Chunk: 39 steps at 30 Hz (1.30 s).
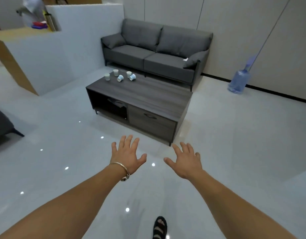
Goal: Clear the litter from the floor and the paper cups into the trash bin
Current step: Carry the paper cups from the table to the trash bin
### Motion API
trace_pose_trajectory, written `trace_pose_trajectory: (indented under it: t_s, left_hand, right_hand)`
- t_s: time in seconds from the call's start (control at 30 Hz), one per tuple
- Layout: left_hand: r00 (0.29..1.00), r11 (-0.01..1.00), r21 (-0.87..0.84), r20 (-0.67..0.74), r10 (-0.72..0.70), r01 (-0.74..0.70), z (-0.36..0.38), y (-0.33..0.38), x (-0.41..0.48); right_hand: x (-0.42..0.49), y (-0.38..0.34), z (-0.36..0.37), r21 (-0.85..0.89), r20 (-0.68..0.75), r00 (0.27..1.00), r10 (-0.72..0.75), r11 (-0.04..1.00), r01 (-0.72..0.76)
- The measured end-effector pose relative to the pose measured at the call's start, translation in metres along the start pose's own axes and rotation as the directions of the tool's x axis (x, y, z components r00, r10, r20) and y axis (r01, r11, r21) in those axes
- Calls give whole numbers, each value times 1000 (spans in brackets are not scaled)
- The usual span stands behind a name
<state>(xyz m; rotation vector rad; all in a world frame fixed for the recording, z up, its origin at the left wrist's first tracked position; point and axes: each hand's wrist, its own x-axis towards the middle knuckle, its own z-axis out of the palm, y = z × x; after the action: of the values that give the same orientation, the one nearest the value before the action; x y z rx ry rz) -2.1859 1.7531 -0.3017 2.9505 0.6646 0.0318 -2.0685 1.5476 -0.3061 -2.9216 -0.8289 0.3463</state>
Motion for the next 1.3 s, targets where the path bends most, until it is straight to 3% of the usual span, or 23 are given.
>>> trace_pose_trajectory:
  t_s: [0.5, 0.9, 1.3]
  left_hand:
    - [958, 958, 9, -16, -288, 288, -16, -153, 194]
    - [980, 980, -14, -25, -198, 197, -44, -318, 381]
    - [986, 986, -22, -15, -165, 165, -47, -432, 566]
  right_hand:
    - [278, -153, -47, -47, 73, 951, -299, 952, 303]
    - [470, -289, -63, -16, 33, 971, -235, 972, 236]
    - [662, -371, -67, -14, 135, 971, -199, 979, 203]
